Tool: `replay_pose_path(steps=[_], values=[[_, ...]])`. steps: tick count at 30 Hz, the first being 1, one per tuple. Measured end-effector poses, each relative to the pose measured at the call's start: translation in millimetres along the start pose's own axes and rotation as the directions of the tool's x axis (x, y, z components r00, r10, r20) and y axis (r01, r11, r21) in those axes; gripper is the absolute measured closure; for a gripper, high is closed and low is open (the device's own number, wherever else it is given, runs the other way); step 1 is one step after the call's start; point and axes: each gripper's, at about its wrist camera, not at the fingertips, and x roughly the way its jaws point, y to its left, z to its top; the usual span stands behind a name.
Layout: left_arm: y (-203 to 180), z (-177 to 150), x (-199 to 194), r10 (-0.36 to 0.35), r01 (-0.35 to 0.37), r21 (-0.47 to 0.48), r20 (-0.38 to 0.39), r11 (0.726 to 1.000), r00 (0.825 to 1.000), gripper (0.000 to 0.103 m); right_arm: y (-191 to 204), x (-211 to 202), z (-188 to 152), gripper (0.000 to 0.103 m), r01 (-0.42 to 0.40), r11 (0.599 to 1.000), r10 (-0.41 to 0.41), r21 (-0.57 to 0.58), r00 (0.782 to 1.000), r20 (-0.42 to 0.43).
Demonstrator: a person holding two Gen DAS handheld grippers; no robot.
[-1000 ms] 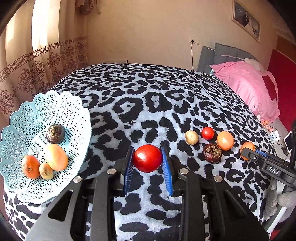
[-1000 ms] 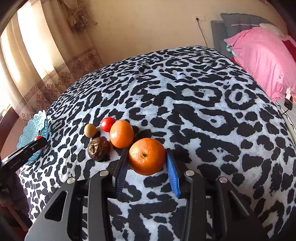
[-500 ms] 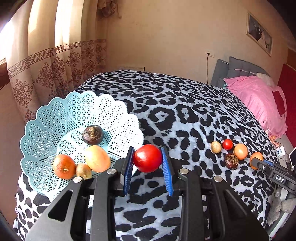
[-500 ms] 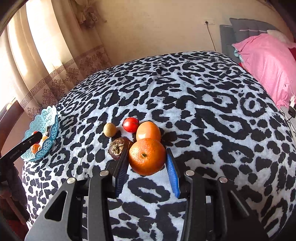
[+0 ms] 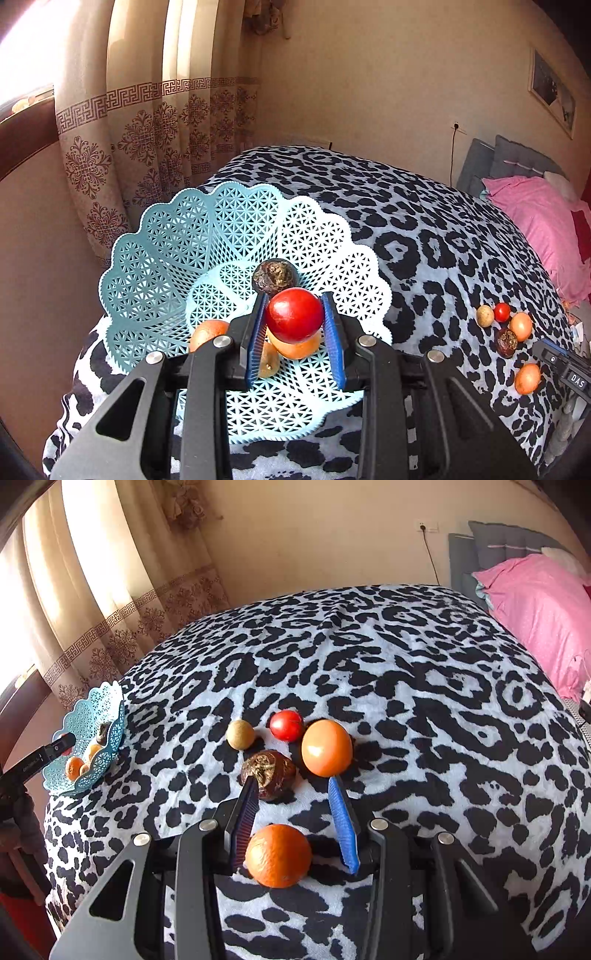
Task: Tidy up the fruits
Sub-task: 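Carry the tomato into the basket and open the left tool while the right tool lifts the tangerine, then carry the tangerine into the blue basket and open the right tool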
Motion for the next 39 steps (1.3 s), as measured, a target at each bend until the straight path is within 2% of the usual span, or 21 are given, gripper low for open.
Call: replay_pose_path(steps=[6,7,8,10,12,14,20,30,39], values=[[13,6,3,0.046,-0.046,-0.024,0.019,0.999,0.999,0.071,-10,-1,-14,0.062,-0.005,1.0,0.006,0.023,0.999,-0.035],[15,7,3,0.05,-0.05,-0.033,0.021,0.998,0.999,0.066,-10,-2,-17,0.062,-0.01,1.0,0.011,0.023,0.999,-0.038],[18,7,2,0.055,-0.054,-0.044,0.022,0.998,0.998,0.052,-10,-4,-19,0.062,-0.015,1.0,0.016,0.023,0.999,-0.04],[22,7,0,0.074,-0.072,-0.069,0.031,0.995,0.997,0.036,-9,-8,-22,0.061,-0.027,0.999,0.028,0.023,0.999,-0.04],[25,6,-2,0.083,-0.08,-0.078,0.038,0.994,0.996,0.034,-8,-12,-26,0.06,-0.045,0.999,0.046,0.023,0.998,-0.043],[26,5,-5,0.085,-0.081,-0.089,0.04,0.993,0.996,0.025,-6,-15,-29,0.058,-0.057,0.998,0.058,0.02,0.997,-0.046],[23,1,-14,0.101,-0.096,-0.081,0.062,0.992,0.993,0.015,1,-17,-37,0.053,-0.097,0.995,0.097,0.012,0.994,-0.057],[19,-4,-21,0.089,-0.084,-0.075,0.064,0.994,0.994,0.012,22,-15,-52,0.053,-0.159,0.987,0.155,-0.028,0.981,-0.116],[21,-6,-25,0.083,-0.077,-0.087,0.072,0.993,0.994,0.011,28,-9,-58,0.054,-0.153,0.988,0.145,-0.039,0.979,-0.144]])
